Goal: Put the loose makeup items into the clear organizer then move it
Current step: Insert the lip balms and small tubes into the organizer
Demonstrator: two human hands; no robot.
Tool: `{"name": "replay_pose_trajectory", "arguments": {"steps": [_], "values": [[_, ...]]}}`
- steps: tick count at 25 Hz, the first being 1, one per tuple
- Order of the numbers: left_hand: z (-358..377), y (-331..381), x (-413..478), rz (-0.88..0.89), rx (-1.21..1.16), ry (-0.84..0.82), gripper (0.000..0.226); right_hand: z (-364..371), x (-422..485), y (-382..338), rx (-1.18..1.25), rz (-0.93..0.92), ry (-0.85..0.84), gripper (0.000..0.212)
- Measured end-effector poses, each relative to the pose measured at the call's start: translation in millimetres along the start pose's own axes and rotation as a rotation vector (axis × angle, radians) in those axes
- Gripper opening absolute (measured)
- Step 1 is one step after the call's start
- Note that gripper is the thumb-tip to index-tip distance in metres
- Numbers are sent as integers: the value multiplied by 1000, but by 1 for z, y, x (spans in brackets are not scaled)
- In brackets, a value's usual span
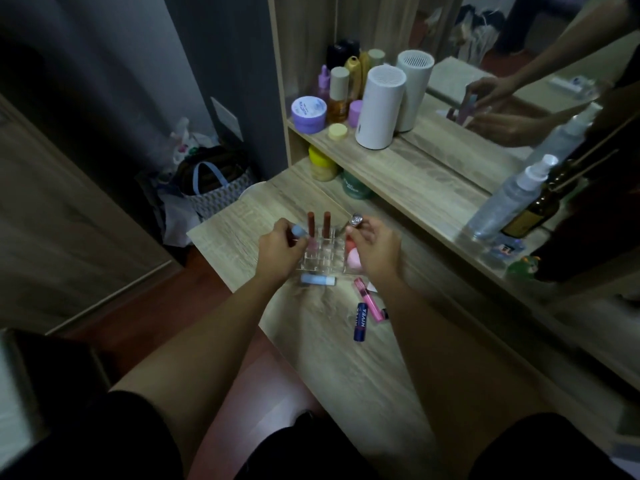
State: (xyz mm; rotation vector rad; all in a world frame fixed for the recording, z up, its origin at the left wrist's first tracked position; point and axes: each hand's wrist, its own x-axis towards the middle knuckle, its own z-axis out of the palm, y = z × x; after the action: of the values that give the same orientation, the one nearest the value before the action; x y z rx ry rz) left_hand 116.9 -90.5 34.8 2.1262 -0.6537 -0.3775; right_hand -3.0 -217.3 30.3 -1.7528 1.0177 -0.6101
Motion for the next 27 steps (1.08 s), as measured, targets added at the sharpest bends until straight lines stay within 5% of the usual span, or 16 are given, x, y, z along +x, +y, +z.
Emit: {"name": "replay_pose_trajectory", "arguments": {"steps": [14,27], "values": [[9,-11,8,125,128,-43,22,26,17,11,-173,-18,25,27],[33,-8,22,-34,193,-85,36,28,28,5,-204,37,-73,36]]}}
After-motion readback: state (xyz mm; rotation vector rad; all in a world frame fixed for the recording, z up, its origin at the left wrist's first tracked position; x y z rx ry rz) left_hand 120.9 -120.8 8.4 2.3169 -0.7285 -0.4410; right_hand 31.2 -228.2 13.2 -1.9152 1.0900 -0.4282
